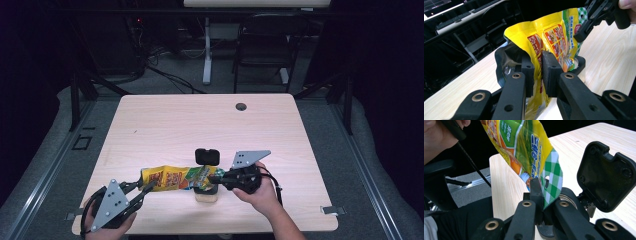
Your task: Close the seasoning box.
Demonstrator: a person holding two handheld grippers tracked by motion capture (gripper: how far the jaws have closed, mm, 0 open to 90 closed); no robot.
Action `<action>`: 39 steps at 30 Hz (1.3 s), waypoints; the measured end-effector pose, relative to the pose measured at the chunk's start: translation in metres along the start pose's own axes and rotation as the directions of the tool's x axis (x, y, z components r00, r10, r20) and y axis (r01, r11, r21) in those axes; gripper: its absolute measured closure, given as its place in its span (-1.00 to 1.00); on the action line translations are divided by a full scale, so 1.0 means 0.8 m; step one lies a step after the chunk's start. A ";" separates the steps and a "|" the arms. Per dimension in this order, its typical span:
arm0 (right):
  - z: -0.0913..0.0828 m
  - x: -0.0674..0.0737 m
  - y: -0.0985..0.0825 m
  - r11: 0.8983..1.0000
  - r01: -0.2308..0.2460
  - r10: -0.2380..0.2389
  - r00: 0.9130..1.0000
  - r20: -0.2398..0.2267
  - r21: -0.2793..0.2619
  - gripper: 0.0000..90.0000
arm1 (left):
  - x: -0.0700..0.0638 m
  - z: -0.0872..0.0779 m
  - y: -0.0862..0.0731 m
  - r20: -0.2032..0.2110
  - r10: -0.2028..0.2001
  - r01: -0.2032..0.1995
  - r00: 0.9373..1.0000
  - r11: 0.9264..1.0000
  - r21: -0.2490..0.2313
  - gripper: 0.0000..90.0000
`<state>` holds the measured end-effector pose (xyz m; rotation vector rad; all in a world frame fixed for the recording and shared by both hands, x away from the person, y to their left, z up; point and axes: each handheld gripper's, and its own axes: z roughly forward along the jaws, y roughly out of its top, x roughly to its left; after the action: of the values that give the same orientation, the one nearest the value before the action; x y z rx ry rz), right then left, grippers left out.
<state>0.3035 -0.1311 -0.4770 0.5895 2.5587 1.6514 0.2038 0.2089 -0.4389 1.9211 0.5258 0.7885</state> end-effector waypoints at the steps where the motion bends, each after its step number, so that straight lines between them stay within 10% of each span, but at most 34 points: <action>1: -0.001 0.000 0.000 1.000 0.000 0.000 1.000 0.000 -0.002 1.00 | 0.000 0.000 0.000 0.001 -0.002 0.002 1.000 1.000 -0.001 0.80; 39: -0.007 -0.016 -0.009 0.999 -0.029 0.030 0.999 0.038 -0.015 0.89 | -0.002 0.012 0.009 0.006 0.014 -0.014 1.000 1.000 0.008 0.82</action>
<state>0.3121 -0.1429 -0.4828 0.6549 2.5208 1.6497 0.2096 0.1991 -0.4364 1.9364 0.5130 0.7903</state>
